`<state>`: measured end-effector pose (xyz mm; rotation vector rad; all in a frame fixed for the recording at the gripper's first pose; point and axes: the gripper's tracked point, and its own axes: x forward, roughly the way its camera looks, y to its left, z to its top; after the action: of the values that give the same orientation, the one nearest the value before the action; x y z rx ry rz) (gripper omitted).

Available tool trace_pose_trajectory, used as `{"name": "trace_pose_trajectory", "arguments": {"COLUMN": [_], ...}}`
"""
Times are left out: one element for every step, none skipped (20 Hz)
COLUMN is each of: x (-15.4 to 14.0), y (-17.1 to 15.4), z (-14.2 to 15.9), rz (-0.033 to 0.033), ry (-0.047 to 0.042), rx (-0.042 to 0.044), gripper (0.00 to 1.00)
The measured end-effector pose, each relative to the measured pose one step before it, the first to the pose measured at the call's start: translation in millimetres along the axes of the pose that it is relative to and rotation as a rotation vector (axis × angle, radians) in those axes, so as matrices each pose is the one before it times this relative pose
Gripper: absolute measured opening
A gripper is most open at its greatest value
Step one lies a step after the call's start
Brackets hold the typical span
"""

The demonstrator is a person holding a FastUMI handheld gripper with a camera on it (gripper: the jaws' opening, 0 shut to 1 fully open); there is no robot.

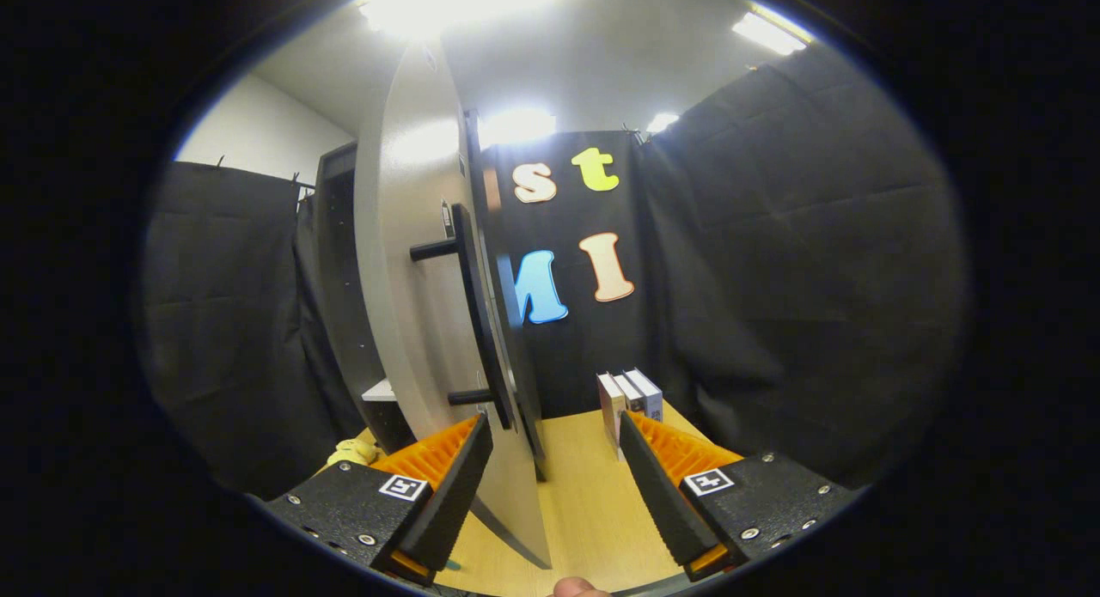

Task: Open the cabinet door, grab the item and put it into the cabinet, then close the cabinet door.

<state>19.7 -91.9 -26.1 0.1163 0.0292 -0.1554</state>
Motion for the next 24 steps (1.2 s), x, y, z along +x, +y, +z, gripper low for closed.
{"name": "trace_pose_trajectory", "arguments": {"x": [-7.74,-10.23,-9.53,-8.74,-7.24,-10.76,-7.96,-7.73,-3.79,-1.32,0.31,2.42,4.91,6.16,5.63,4.81,8.76,9.37,8.41,3.97,2.33,2.33,1.79,2.09], "y": [3.33,3.57,4.00,4.14,10.47,11.80,11.75,10.32,14.78,14.22,19.35,15.75,13.02,15.56,17.55,17.55,15.55,11.35,6.16,1.98,3.20,4.69,4.27,0.58], "z": [-7.88,-8.97,-8.83,-10.81,-12.52,-15.11,-16.38,-17.78,-18.11,-18.46,-19.79,-21.58,-18.64,-16.65,-15.45,-12.85,-9.72,-9.66,-8.22,-8.06,-8.98,-12.31,-10.72,-7.07], "rz": [-0.02108,-0.02429,-0.02369,-0.01448,-0.00082,-0.00105,-0.00201,-0.00080,0.01142,0.01254,0.03095,0.01917,0.01082,0.02962,0.02622,0.02974,0.02575,0.00412,-0.00721,-0.01159,-0.00154,0.00045,0.00575,-0.00415], "ry": [-0.01490,-0.01562,-0.01439,-0.00909,-0.00694,-0.00318,-0.00337,-0.00155,-0.00449,-0.00370,0.00162,0.00179,0.00480,-0.00175,0.00610,0.01038,0.01102,0.00670,0.00513,0.00557,0.00895,0.01408,0.01458,0.00096], "rx": [-0.01338,-0.01829,-0.01964,-0.01585,-0.00468,0.00411,0.00740,0.00489,0.00557,0.00363,-0.00053,-0.01043,-0.01298,-0.00063,-0.00455,-0.00401,-0.00243,-0.00591,-0.00005,0.00449,0.01047,0.00607,-0.00005,-0.02235], "gripper": [0.93,0.93,0.93,0.93,0.93,0.93,0.93,0.93,0.93,0.93,0.92,0.93,0.93,0.93,0.93,0.93,0.93,0.93,0.93,0.93,0.93,0.93,0.93,0.93]}}
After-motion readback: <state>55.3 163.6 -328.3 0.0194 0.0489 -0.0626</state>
